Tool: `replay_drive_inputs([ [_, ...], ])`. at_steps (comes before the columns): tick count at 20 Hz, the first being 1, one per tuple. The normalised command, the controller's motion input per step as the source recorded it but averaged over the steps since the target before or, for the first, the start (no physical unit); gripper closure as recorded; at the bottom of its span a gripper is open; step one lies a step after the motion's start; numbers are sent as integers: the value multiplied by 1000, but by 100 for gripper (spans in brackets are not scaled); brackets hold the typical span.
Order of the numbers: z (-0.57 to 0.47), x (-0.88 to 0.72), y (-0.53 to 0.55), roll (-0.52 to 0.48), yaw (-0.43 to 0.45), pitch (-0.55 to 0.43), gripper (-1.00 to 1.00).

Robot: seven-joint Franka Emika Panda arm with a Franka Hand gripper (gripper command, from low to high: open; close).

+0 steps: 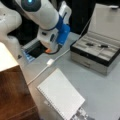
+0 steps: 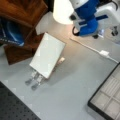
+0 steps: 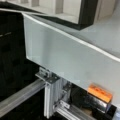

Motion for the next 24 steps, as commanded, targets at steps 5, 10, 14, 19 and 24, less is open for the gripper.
replay_drive_inputs([
  [5,-173,-534,54,-369,-153,-129,-100],
  [10,-195,-600,82,-389,-147,-191,-100],
  [14,-228,-591,122,-433,-176,-245,-100],
  [19,-248,-561,71,-386,-131,-268,-100],
  [24,-258,-442,-27,-269,-99,-269,-100],
])
